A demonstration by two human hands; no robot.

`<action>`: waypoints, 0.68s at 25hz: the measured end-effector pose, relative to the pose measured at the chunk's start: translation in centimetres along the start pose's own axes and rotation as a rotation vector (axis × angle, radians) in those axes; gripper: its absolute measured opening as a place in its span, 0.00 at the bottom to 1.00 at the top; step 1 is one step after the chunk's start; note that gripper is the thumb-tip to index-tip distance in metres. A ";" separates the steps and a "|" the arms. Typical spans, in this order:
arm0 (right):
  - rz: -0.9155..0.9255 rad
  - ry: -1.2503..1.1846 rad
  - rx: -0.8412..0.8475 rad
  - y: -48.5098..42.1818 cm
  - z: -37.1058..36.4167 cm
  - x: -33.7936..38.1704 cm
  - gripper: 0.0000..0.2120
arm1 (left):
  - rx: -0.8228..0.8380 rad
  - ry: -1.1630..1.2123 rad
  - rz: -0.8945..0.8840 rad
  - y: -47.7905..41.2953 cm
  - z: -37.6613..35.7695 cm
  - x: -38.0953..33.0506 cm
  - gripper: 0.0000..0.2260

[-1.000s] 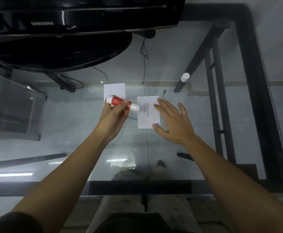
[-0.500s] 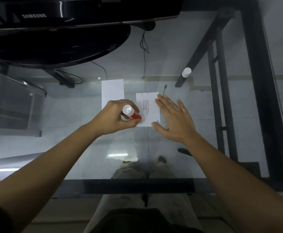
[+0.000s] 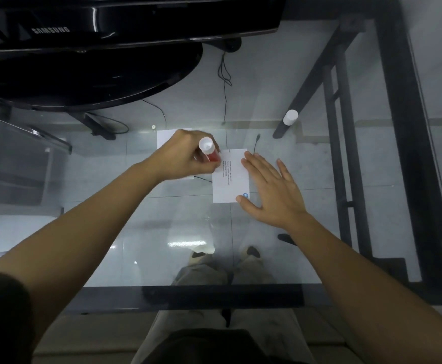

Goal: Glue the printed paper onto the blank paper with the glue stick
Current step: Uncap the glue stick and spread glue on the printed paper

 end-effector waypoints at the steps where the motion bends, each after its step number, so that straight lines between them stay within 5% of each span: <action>1: -0.001 0.001 0.002 0.0 0.0 0.0 0.36 | -0.032 -0.011 0.020 -0.5 0.6 0.4 0.07; 17: 0.005 0.008 0.007 0.1 0.1 0.1 0.36 | 0.069 0.019 -0.066 1.1 -2.2 -1.6 0.09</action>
Point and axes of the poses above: each hand's wrist, its own y-axis away from the middle knuckle, its own z-axis out of the back of the hand, x = y × z, the point moved 9 cm from there along -y, towards the middle knuckle, and after that the axes turned 6 degrees about -z, right-handed, at the moved point
